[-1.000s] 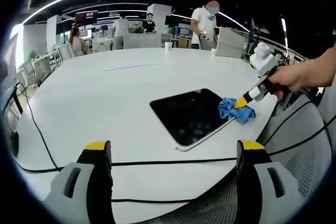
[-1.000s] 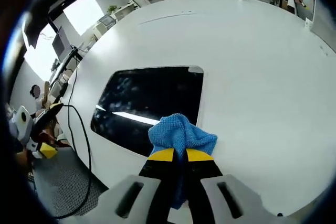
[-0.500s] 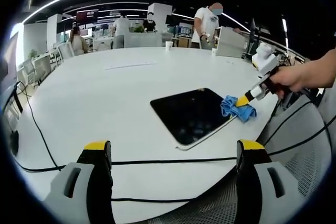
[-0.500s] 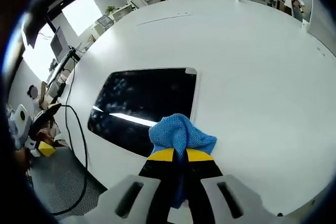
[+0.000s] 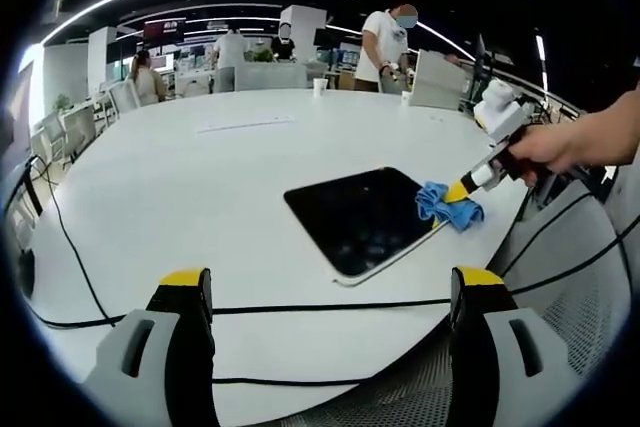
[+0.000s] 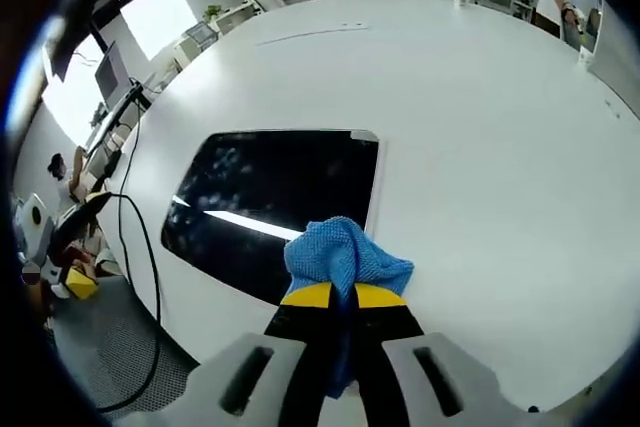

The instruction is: Wipe the mirror surface with the cleaning cloth until all visible marks leave the cleaned area.

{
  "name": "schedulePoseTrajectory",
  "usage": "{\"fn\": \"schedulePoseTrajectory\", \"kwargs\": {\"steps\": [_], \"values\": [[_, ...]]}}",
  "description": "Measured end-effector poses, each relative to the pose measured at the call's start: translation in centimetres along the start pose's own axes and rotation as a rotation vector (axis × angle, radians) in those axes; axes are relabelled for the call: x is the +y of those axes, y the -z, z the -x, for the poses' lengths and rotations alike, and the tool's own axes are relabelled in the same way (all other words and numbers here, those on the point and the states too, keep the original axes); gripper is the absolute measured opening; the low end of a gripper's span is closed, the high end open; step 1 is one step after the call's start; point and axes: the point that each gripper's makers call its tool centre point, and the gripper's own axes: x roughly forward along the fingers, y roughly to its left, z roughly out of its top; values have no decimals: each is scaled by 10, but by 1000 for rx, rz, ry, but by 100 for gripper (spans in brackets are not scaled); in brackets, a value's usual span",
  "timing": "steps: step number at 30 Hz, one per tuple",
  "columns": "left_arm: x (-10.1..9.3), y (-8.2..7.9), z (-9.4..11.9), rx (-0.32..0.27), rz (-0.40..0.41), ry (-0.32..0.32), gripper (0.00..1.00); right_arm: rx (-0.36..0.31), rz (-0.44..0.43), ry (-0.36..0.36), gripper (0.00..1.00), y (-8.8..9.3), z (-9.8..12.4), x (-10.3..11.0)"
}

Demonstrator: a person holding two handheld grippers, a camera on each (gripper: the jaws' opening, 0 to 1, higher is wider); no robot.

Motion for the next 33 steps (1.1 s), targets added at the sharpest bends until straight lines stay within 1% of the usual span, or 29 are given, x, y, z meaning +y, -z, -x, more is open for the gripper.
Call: {"fn": "schedulePoseTrajectory", "kwargs": {"steps": [10,21,25,28,33], "values": [[1,1,-1,2,3,6,99,10,9,22,1,-21,-11,-7],[3,1,0,-2,9,5,99,20,15,42,1,-39,-21,-15],[2,1,0,1,9,9,99,25,31,51,1,-45,-25,-16],[1,2,0,3,8,14,99,22,54,64,1,-53,-32,-19],[1,2,-1,3,12,16,99,21,71,70,1,-62,-37,-22]]}}
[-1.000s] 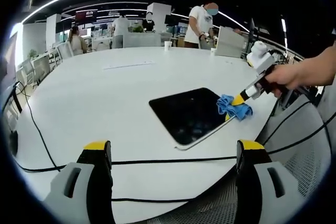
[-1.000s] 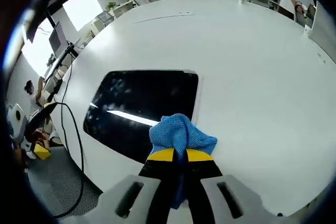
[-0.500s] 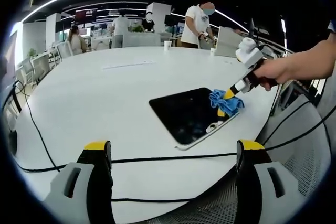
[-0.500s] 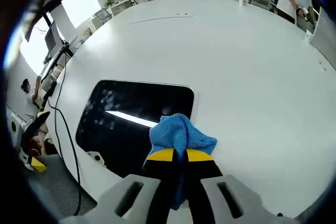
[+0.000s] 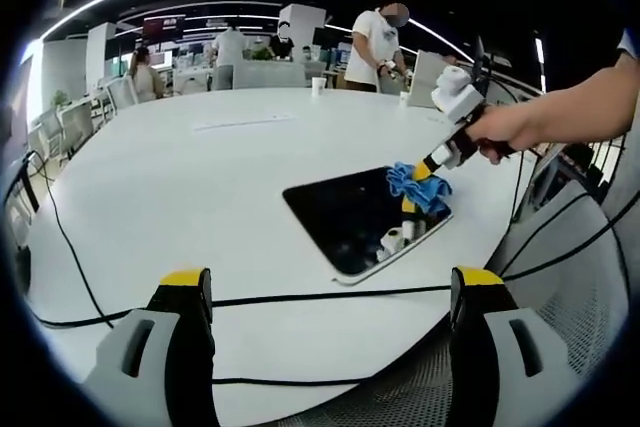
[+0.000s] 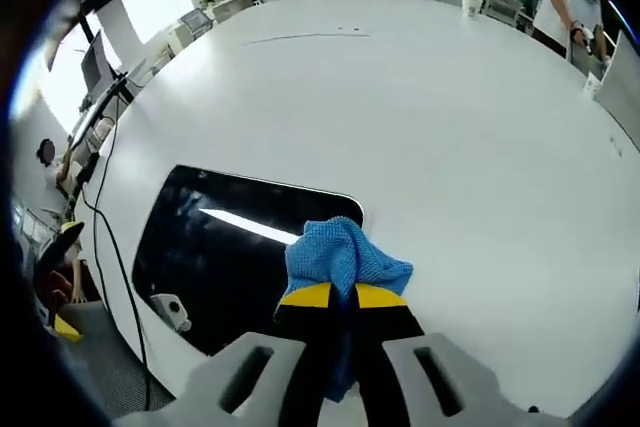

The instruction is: Wipe the mirror surface with the cleaning cloth until all visible marks leave the cleaned area.

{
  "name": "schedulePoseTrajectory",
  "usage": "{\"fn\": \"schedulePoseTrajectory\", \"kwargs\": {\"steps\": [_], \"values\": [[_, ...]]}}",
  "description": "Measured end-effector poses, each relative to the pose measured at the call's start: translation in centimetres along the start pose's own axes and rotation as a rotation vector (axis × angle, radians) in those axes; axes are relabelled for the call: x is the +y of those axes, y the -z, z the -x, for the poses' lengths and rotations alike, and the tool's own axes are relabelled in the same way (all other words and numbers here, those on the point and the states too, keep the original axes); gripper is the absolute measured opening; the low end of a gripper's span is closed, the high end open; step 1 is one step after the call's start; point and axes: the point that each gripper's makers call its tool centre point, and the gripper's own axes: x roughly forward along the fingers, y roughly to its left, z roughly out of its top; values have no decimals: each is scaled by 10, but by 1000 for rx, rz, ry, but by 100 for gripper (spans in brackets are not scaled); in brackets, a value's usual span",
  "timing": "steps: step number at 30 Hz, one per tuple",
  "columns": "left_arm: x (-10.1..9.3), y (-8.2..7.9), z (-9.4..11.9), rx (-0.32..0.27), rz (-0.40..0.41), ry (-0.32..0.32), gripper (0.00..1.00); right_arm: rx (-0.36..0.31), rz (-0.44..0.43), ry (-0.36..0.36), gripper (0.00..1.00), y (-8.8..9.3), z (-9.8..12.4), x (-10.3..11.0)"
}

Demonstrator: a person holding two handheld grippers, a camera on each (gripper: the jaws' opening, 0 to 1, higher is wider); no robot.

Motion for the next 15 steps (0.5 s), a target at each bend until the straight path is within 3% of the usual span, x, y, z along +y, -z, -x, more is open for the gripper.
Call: {"fn": "schedulePoseTrajectory", "kwargs": {"steps": [15], "values": [[2,0,0,-5,11,-5,99,7,61,21,1,-24,-6,-4]]}}
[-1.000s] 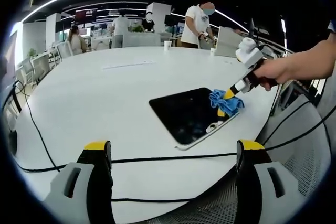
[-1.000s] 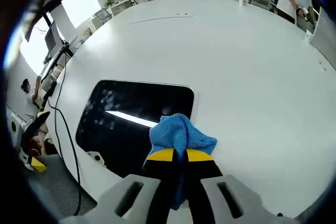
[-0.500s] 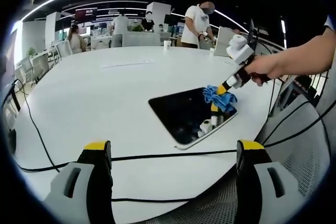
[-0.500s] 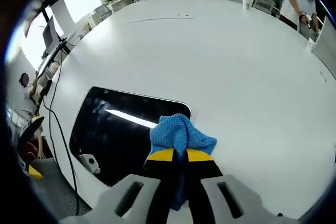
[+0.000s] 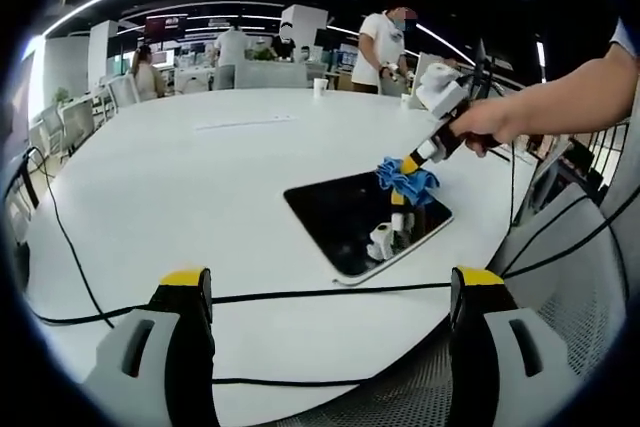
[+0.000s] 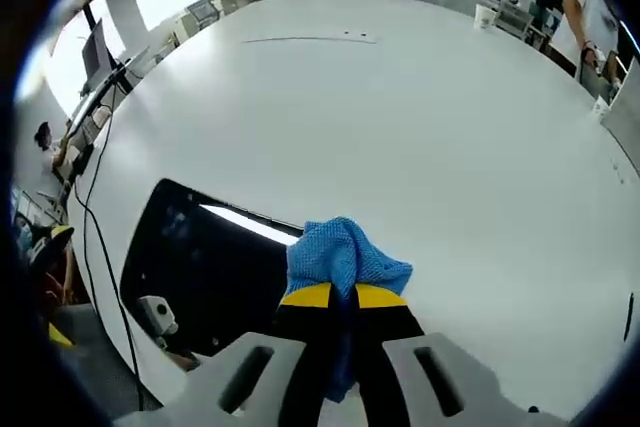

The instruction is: Wipe the mirror surface with the cleaning cloth until all visible marks leave the cleaned area.

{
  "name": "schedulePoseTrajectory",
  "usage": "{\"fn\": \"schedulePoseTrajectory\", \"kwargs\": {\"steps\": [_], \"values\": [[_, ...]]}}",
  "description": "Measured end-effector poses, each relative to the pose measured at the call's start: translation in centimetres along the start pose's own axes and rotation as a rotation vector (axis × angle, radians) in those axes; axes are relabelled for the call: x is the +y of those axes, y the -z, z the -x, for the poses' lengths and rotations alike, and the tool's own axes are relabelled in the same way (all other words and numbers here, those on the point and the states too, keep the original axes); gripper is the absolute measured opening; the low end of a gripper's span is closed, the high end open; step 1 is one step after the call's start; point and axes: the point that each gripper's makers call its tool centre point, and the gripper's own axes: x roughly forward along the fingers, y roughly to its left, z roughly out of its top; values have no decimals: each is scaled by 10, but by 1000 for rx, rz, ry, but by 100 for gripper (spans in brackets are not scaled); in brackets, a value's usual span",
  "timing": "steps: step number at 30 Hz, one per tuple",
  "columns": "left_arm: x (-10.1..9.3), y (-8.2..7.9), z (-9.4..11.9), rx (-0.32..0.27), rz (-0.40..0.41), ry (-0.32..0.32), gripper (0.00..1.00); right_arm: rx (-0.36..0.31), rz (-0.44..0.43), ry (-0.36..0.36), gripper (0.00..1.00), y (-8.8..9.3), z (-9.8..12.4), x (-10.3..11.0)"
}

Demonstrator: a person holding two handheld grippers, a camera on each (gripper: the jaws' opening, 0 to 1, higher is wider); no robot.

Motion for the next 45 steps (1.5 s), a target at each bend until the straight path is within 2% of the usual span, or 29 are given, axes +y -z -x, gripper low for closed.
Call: {"fn": "schedulePoseTrajectory", "kwargs": {"steps": [6,12,15,18,26,32,35,37,42,45], "values": [[3,-1,1,-5,-2,-15,99,-1,19,9,1,-10,-6,-4],[4,-2,1,-11,-1,-24,99,0,82,17,1,-23,-13,-5],[4,-2,1,-11,-1,-26,99,10,80,16,1,-26,-18,-8],[4,-2,2,-10,-1,-25,99,7,50,13,1,-26,-18,-8],[4,-2,1,-6,-1,-23,99,0,72,17,1,-25,-12,-4],[4,-1,1,-3,-3,-22,99,-4,64,18,1,-26,-17,-6],[4,-1,1,-3,-3,-23,99,-4,111,30,1,-26,-14,-4],[4,-1,1,-2,-2,-22,99,-3,109,31,1,-27,-16,-4],[5,-1,1,-1,-4,-28,99,-14,87,-6,1,-27,-17,-8],[6,-1,1,-3,-3,-31,99,-12,87,-9,1,-26,-10,-12]]}}
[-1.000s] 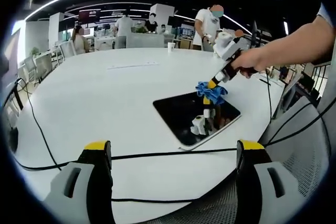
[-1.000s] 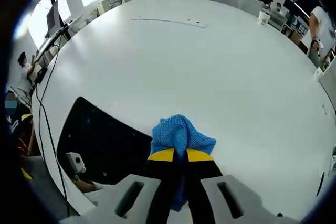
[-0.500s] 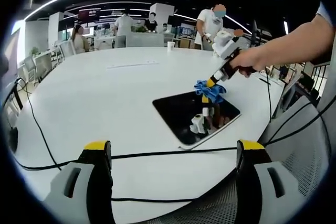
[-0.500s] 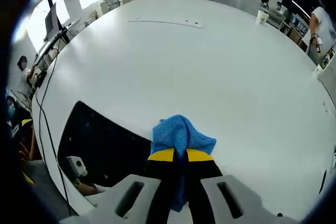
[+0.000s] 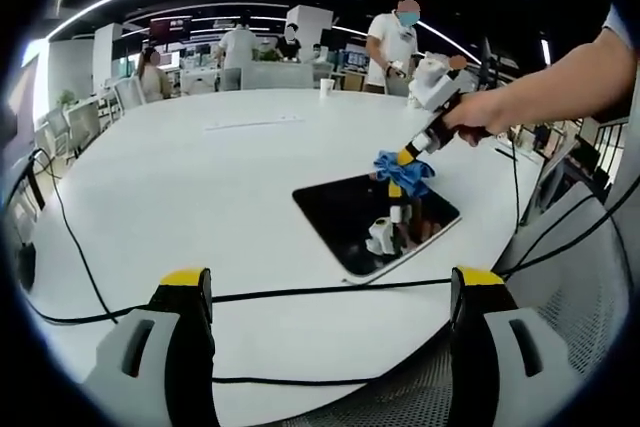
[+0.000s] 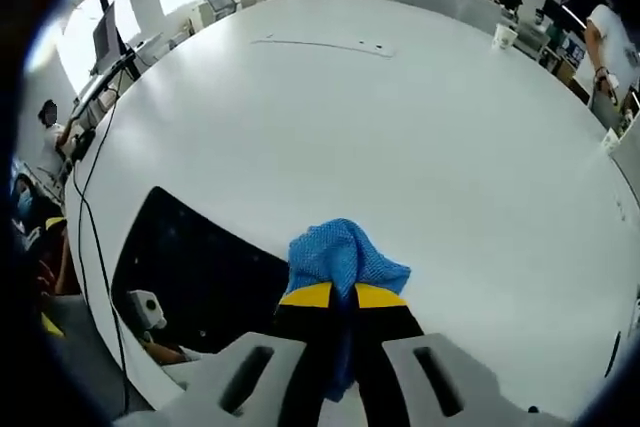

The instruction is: Wipe the mirror surface with the cleaning cloth until all visible marks leave the cleaned area.

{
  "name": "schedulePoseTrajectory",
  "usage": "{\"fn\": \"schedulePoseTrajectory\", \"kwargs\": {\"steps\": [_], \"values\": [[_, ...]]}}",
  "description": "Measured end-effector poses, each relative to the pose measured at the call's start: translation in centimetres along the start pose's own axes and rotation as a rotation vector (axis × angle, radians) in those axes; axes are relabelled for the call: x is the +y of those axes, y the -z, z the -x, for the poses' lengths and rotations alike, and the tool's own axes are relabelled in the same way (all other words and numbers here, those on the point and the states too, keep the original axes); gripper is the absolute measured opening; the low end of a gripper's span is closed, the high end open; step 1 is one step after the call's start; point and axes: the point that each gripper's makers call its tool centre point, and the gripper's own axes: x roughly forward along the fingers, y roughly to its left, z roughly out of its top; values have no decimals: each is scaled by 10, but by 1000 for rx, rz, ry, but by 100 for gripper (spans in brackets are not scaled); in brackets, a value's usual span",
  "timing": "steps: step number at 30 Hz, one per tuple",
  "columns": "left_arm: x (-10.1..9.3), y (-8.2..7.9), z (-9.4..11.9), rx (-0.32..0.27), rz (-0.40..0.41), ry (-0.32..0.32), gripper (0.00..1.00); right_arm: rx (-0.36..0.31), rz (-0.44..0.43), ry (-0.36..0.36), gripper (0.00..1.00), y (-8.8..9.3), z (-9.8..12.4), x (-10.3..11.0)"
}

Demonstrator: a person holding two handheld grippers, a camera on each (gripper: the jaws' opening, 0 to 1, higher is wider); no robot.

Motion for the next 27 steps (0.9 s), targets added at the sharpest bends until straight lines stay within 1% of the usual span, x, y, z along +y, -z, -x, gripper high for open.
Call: {"fn": "schedulePoseTrajectory", "kwargs": {"steps": [3,4,6,8,9,10,12,15,17,19,24,27], "values": [[-2,0,-1,1,-8,10,99,-18,-16,-1,1,0,11,-8],[-2,0,-1,2,-10,11,99,-24,-21,0,1,2,21,-6],[-2,0,-1,0,-11,11,99,-31,-42,4,1,5,28,-13],[-2,0,-1,0,-10,13,99,-36,-83,2,1,8,32,-21],[-2,0,-1,0,-11,14,99,-38,-93,2,1,10,35,-23],[-2,0,-1,-2,-14,14,99,-41,-108,2,1,10,34,-30],[-2,0,0,-3,-14,13,99,-47,-128,2,1,13,40,-35],[-1,-1,0,-6,-16,10,99,-51,-174,-1,1,21,50,-42],[-1,-1,0,-7,-17,8,99,-60,-195,5,1,29,62,-47],[-1,-1,1,-9,-18,5,99,-62,-207,8,1,34,68,-50],[-2,-2,1,-12,-19,3,99,-51,-238,6,1,49,75,-59],[-2,-2,1,-13,-19,3,99,-49,-247,7,1,56,80,-59]]}}
